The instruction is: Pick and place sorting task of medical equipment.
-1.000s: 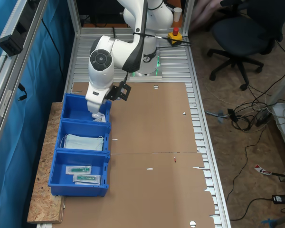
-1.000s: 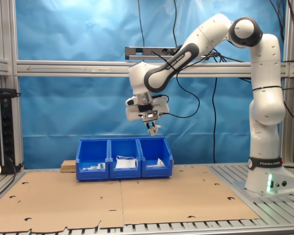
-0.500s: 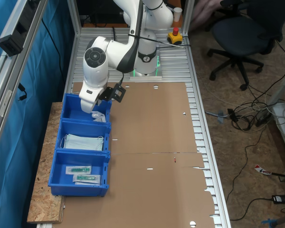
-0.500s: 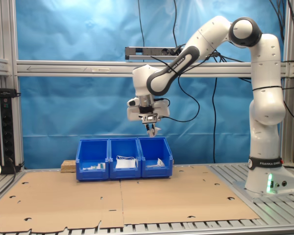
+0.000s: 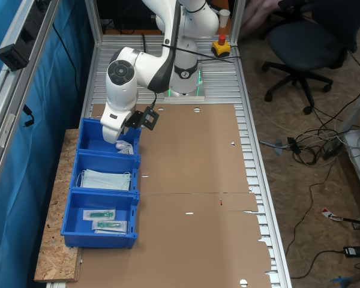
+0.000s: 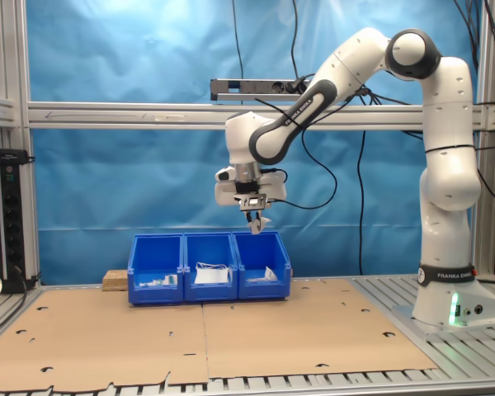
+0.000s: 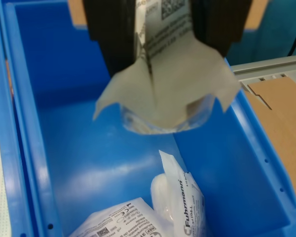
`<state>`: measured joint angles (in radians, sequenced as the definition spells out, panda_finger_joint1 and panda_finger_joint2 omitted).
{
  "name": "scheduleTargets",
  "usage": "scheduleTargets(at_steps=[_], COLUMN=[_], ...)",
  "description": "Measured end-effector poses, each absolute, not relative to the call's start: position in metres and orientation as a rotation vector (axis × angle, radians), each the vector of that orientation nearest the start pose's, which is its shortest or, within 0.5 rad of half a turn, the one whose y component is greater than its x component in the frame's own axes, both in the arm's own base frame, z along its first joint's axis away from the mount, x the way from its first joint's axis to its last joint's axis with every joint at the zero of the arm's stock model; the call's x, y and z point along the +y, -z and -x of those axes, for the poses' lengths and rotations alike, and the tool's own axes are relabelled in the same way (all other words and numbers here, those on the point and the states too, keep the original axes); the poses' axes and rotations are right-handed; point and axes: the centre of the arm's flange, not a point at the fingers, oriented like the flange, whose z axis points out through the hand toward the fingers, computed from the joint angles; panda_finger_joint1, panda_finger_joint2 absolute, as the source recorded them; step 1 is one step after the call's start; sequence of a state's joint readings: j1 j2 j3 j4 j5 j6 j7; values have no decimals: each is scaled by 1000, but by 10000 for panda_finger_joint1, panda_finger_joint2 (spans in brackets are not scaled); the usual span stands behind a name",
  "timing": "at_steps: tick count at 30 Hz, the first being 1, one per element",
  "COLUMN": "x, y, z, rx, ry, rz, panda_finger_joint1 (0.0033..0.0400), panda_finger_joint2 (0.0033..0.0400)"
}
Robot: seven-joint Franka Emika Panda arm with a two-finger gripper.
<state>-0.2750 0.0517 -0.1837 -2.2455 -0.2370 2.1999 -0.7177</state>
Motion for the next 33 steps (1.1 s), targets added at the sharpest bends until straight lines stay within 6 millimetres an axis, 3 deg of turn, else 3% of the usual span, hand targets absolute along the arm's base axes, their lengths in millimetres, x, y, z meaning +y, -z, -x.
scheduleTargets(at_steps=[33], x=[-236], y=[-335], z=[-462], rx=[-663], ry=[-276], rz=[3178], panda_finger_joint1=[76], panda_finger_joint2=[76])
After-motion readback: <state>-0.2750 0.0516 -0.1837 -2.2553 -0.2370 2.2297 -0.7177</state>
